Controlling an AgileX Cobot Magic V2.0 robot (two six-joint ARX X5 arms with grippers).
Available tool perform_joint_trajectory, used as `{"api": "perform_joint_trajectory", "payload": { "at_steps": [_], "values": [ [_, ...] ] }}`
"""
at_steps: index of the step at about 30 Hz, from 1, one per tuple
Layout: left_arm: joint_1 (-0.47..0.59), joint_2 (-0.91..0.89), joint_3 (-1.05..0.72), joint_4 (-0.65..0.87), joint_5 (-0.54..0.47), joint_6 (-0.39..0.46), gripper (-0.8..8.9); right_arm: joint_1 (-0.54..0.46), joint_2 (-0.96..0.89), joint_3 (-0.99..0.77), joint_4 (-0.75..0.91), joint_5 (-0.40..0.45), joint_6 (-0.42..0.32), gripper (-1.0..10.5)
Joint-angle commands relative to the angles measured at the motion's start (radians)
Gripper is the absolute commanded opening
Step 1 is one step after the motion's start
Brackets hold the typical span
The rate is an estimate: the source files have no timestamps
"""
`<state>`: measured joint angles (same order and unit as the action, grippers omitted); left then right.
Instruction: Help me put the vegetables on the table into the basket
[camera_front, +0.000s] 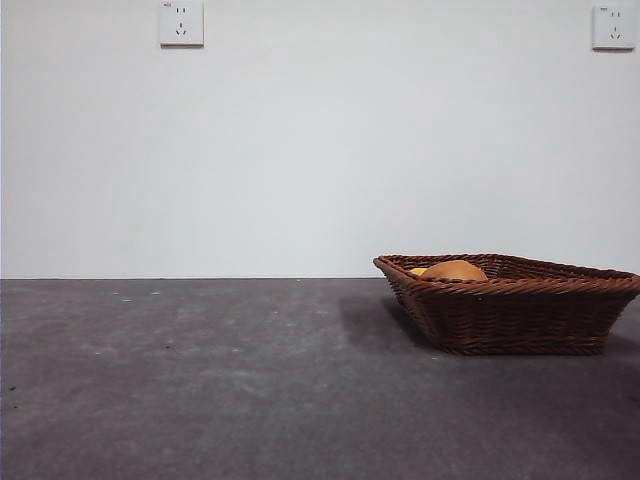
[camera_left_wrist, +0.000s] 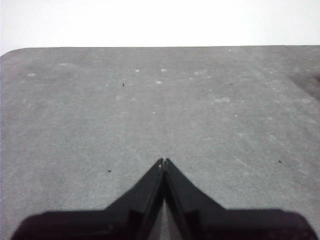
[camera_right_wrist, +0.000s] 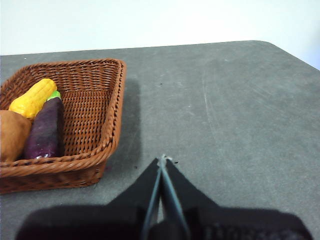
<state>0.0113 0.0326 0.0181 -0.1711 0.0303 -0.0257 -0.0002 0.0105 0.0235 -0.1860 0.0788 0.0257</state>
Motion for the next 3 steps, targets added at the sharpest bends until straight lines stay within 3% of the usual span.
{"api": "perform_joint_trajectory", "payload": {
  "at_steps": [1,3],
  "values": [
    [0.003,0.001,-0.010,0.006,0.003,0.011,-0.03,0.000,-0.003,-0.009,0.005,0.001,-0.007,-0.1],
    [0.003,0.001,-0.010,0.006,0.003,0.011,-0.03,0.000,-0.003,-0.009,0.005,0.001,-0.007,-0.1]
  ]
}}
